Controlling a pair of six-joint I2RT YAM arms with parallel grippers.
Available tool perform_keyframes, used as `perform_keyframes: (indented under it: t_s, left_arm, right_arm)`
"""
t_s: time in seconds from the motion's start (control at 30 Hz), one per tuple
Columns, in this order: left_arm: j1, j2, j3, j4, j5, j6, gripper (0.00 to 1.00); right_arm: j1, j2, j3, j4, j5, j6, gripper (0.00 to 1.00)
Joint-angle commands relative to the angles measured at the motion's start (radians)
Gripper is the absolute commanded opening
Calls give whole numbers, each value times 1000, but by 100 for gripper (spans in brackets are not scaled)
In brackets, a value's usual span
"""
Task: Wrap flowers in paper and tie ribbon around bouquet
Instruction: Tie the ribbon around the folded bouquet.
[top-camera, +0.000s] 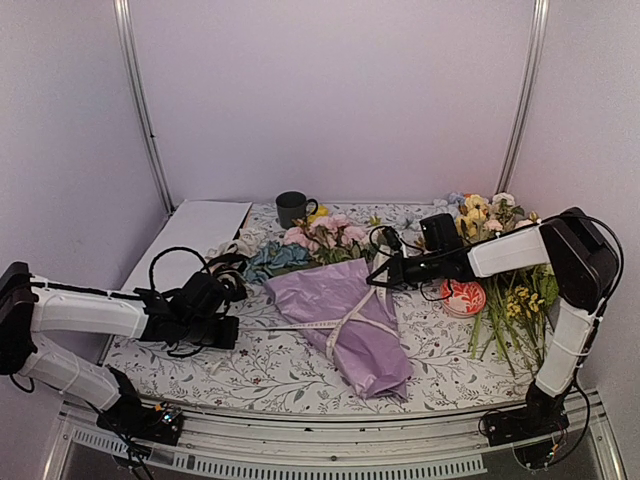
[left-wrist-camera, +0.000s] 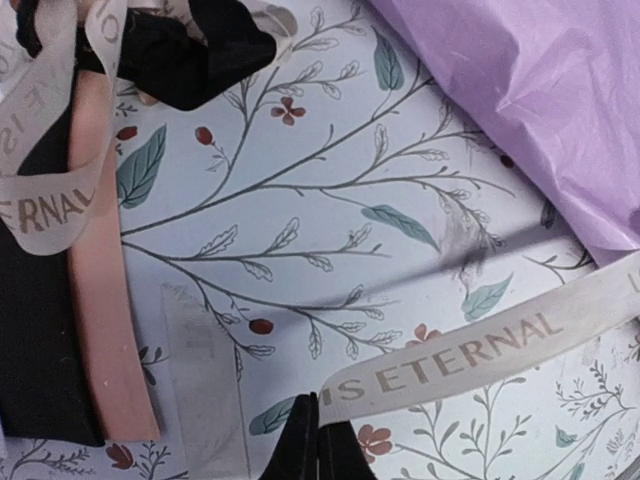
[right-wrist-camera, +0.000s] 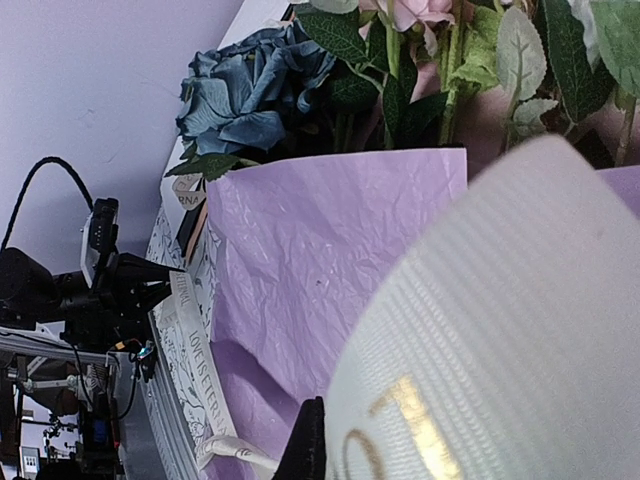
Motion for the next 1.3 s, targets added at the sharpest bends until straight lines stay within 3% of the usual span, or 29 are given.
perform_keyframes:
  t_s: [0.0,0.57,0.73,0.87,0.97,1.1,1.17,1.27]
  left_arm:
    - [13,-16,-14,38,-9,-2,0]
    - [13,-7,17,80,-11,32,0]
    - [86,-31,-5,58,-50,-17,0]
    - [284,-262,-197,19,-104,-207,0]
    - [450,-579,-323,-86,-136,-326,0]
    - [602,-990,-368,-281,-166,-384,0]
    - [665,-1091,-374,-326,-129,-375,0]
    - [717,-1084,-370,-334,-87,-367,0]
  right_arm:
    - [-7,4,19,-30,-5,-35,0]
    - [12,37,79,-47,-20,-26,0]
    - [-56,-7,103,-193,65,-52,0]
    - [-247,-157,-30,-306,129,-40,0]
    - [-317,-260,-108,-415,158,-86,0]
    - [-371,-358,-197,-460,189,-93,0]
    - [-424,-371,-233,-465,178,-94,0]
    - [-468,-375,-247,-483,191,-116,0]
